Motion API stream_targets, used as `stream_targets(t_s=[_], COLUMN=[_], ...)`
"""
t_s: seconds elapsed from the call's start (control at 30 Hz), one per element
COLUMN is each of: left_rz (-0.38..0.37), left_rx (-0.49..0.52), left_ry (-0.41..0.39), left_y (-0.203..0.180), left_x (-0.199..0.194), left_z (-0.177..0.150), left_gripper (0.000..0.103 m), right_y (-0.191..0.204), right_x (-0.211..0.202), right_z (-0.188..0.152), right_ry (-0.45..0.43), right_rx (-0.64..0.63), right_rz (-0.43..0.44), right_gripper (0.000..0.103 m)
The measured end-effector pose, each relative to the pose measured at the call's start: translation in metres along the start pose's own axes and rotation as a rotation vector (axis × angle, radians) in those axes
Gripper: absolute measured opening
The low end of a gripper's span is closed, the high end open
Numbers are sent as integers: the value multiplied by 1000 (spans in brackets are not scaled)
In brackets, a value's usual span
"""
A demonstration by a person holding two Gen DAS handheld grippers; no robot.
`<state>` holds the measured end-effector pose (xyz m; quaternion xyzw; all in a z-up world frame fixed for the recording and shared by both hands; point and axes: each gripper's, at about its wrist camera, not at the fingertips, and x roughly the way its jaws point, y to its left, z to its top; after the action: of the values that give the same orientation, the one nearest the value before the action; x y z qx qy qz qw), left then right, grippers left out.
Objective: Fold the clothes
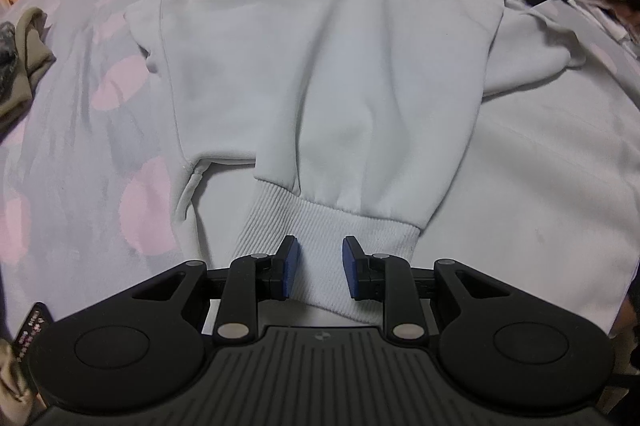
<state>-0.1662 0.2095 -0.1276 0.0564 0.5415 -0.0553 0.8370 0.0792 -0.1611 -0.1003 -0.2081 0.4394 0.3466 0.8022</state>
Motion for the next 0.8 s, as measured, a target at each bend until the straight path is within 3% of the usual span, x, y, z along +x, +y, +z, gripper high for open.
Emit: stream_targets(t_s=[0.2, 0.3, 0.4, 0.53, 0.7, 0.8], left_rz=[25, -30, -131, -79, -134, -160], left_rx=[83, 143, 266, 439, 458, 630], left_ry=[29, 1, -47, -5, -57, -100], left_y=[-12, -23, -43, -73, -77, -91], left_x=[-22, -38, -49, -40, -49, -51], left_z=[-13, -33, -60, -85, -105, -126], left_gripper=[23, 23, 23, 23, 23, 23], right_y=[0, 10, 25, 55, 75, 93], right_x=[-50, -68, -80, -83, -93, -103], right_z=[-40, -58, -77, -91, -100, -110], right_ry=[6, 8, -23, 12, -15, -48], right_rx=[-124, -217, -336, -474, -572, -710], right_rz=[24, 74, 128, 172, 180, 170], right_gripper=[70, 70, 70, 70, 70, 70])
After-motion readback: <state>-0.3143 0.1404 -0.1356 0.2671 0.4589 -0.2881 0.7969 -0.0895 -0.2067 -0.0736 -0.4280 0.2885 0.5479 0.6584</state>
